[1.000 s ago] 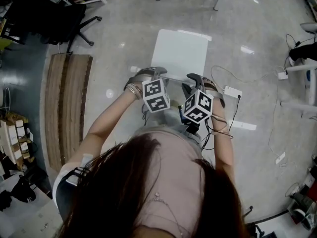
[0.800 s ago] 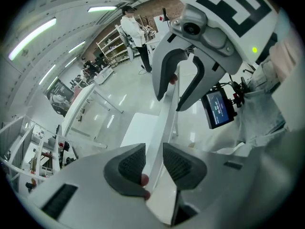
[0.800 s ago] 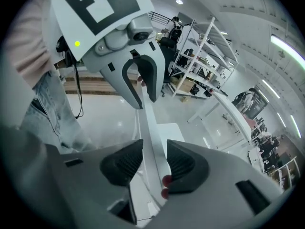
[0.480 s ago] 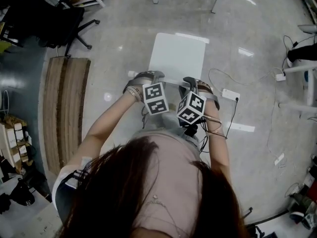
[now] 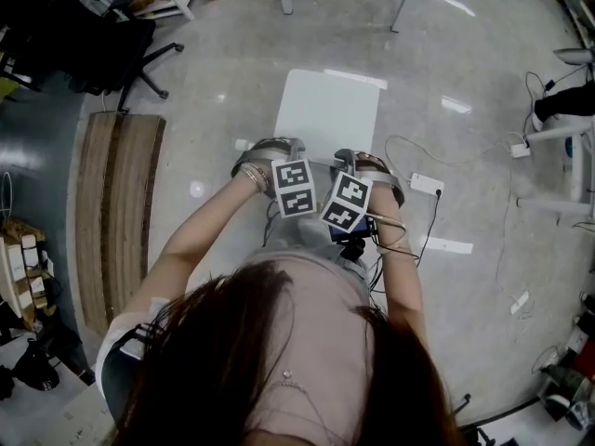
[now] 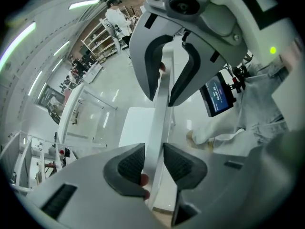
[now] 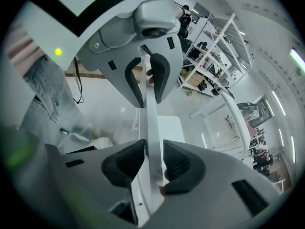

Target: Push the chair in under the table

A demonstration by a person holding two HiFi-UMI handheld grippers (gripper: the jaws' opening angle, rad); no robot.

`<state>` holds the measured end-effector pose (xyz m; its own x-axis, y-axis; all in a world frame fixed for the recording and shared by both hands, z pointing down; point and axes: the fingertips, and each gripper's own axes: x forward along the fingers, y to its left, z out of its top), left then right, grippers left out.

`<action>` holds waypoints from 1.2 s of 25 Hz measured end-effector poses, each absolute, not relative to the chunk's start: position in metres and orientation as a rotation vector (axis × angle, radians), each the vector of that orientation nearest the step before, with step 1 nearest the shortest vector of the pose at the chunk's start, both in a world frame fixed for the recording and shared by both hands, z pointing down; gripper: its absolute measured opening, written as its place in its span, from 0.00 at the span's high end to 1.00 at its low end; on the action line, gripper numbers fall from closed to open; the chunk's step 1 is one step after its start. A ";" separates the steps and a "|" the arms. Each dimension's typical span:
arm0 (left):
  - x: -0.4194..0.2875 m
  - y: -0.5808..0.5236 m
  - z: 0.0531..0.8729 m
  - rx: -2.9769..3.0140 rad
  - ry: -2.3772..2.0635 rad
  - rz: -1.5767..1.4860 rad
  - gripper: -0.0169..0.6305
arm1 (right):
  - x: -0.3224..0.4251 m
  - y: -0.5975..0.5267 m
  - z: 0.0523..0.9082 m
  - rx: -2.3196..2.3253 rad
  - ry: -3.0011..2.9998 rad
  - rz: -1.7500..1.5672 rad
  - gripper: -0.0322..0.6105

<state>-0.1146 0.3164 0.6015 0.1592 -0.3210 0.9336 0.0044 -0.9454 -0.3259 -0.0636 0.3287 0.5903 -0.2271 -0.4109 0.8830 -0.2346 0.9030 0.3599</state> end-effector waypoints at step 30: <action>-0.111 0.300 0.609 -2.141 0.446 -1.961 0.76 | -0.063 0.315 0.587 0.566 -1.865 -0.297 0.77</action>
<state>-0.1105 0.2995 0.6085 0.0722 -0.3544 0.9323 -0.0832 -0.9336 -0.3485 -0.0627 0.3148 0.5874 -0.2754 -0.5166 0.8107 -0.2387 0.8537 0.4629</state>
